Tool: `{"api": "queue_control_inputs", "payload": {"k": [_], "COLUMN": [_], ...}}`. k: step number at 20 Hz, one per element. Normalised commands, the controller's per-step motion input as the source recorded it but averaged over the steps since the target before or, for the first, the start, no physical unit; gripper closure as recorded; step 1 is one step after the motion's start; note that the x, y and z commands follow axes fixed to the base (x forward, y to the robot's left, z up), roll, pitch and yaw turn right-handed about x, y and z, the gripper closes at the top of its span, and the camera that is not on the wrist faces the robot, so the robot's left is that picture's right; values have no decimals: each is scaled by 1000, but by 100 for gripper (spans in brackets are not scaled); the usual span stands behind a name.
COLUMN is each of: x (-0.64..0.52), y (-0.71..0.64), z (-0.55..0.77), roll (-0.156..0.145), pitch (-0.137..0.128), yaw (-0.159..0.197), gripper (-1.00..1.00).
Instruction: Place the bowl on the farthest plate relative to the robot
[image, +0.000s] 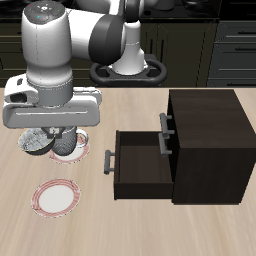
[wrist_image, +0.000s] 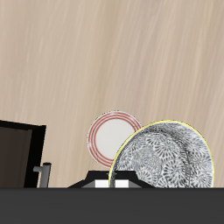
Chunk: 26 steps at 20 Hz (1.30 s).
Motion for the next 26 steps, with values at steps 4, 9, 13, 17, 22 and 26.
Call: {"api": "queue_control_inputs", "payload": {"k": [4, 9, 13, 17, 22, 26], "x": [-57, -21, 25, -57, -50, -43], "y": [-14, 8, -47, 44, 119, 162], "z": [-217, -196, -264, -253, -240, -237], "roll": [-14, -40, -47, 10, -29, 35], "pitch": [-13, -53, -48, -45, -25, 0], "yaw": [-23, 1, -20, -46, 47, -25], "gripper": [100, 100, 100, 100, 100, 100]}}
